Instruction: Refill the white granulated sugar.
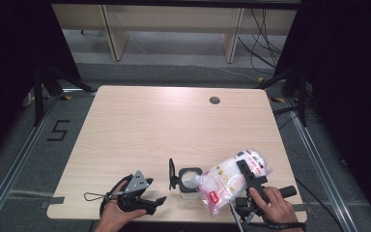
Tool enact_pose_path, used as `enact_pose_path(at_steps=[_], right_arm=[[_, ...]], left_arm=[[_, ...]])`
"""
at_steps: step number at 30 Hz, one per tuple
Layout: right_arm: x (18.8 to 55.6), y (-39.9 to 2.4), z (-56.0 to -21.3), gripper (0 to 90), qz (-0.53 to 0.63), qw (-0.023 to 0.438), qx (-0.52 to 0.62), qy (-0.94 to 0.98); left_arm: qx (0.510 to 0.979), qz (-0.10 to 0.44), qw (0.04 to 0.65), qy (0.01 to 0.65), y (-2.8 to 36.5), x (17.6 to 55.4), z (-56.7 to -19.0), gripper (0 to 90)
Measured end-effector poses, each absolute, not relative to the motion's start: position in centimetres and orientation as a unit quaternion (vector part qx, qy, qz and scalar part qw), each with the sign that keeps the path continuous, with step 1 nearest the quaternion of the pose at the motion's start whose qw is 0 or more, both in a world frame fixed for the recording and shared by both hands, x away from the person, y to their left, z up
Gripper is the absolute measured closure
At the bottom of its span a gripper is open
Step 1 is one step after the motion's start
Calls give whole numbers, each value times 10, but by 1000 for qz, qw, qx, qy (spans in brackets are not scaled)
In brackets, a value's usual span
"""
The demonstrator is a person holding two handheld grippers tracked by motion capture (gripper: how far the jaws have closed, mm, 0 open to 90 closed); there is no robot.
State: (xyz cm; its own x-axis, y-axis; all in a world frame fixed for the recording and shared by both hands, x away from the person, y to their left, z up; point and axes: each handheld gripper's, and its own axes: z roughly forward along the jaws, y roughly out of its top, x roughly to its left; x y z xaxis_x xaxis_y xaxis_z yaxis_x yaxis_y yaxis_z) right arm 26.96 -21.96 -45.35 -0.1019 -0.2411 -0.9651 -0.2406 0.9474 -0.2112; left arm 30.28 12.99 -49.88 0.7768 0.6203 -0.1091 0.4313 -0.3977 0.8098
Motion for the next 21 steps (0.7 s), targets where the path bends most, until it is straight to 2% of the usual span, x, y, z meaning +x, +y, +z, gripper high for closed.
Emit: enact_pose_path(at_steps=[21], right_arm=[[269,-218,-452,413,-1,652,-172,738]], left_arm=[[836,108,439,311,132,304,-498,210]])
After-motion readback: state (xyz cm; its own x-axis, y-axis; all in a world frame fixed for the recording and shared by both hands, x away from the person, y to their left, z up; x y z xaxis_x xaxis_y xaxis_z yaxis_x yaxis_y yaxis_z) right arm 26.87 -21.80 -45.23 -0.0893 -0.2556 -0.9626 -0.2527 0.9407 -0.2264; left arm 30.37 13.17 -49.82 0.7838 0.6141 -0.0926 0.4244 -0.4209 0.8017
